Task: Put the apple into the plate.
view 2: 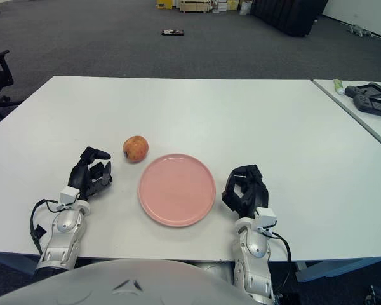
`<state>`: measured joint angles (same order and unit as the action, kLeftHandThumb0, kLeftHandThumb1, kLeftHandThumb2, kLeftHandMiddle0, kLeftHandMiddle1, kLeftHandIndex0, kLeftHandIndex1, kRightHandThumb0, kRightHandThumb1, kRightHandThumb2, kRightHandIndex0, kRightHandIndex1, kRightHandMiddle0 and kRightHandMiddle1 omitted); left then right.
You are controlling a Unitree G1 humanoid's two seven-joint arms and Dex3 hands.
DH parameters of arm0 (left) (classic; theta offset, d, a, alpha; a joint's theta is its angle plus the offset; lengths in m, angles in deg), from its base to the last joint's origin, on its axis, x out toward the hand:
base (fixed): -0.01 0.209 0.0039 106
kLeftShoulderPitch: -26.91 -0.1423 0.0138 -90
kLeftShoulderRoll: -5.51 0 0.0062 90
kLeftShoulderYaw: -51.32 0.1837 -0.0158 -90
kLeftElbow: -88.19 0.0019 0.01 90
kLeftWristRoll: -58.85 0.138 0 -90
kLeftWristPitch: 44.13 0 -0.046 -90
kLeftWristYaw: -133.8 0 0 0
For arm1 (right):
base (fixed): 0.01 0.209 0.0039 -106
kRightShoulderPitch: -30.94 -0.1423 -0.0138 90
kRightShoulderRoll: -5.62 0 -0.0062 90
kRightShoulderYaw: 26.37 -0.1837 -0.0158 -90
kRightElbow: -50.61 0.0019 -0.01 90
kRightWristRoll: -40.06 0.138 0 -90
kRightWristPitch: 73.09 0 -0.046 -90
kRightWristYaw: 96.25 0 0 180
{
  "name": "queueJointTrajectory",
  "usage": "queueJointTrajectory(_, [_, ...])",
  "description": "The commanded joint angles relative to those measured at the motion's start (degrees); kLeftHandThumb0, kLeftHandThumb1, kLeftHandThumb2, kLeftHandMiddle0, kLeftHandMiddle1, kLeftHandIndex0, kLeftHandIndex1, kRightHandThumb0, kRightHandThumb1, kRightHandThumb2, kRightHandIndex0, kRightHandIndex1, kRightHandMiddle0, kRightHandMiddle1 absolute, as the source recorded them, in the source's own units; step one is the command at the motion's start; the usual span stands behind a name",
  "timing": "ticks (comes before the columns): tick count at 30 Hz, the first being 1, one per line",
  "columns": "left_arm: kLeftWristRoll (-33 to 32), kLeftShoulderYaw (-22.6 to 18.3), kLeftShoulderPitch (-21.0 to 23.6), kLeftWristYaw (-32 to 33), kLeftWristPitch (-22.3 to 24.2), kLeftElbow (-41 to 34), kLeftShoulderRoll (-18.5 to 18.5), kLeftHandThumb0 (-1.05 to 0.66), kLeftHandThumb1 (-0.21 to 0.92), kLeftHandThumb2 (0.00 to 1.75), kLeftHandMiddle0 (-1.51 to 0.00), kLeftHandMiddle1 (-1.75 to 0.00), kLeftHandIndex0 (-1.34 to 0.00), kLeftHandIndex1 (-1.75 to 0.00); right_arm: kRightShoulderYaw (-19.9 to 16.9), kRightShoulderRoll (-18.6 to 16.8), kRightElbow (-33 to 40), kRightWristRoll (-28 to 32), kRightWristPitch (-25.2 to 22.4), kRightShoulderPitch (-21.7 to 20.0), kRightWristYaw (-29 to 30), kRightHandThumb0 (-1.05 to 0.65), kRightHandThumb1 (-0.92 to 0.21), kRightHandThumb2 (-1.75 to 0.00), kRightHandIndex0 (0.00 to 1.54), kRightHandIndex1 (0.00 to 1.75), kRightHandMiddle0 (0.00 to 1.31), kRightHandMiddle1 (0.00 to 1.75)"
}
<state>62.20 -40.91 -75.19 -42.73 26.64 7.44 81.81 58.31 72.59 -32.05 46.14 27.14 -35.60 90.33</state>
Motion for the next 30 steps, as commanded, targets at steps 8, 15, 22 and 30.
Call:
queueJointTrajectory(8, [0.36, 0.05, 0.76, -0.36, -1.19, 0.27, 0.51, -0.40, 0.60, 0.97, -0.90, -1.75, -0.40, -1.75, 0.29, -0.75, 0.67, 0.42, -0.31, -0.54, 0.00, -0.41, -0.54, -1.05, 1.07, 1.75, 0.44, 1.75])
queueJointTrajectory(15, [0.00, 0.06, 1.00, -0.79, -1.47, 0.53, 0.66, -0.40, 0.61, 0.95, -0.90, -1.75, -0.39, -1.75, 0.27, -0.68, 0.44, 0.49, 0.02, -0.57, -0.17, -0.41, -0.53, -1.06, 1.06, 1.75, 0.44, 1.75])
queueJointTrajectory(22, [-0.15, 0.19, 1.24, -1.08, -1.65, 0.28, 0.43, -0.40, 0.61, 0.96, -0.90, -1.75, -0.39, -1.75, 0.11, -0.52, 0.02, 0.41, 0.32, -0.70, -0.24, -0.42, -0.53, -1.06, 1.06, 1.75, 0.45, 1.75])
queueJointTrajectory(30, [4.77, 0.95, 2.17, 2.38, -2.37, -0.47, 0.29, -0.40, 0.62, 0.94, -0.89, -1.75, -0.38, -1.75, 0.04, -0.22, -0.25, -0.03, 0.34, -0.87, -0.19, -0.42, -0.52, -1.07, 1.06, 1.75, 0.45, 1.75])
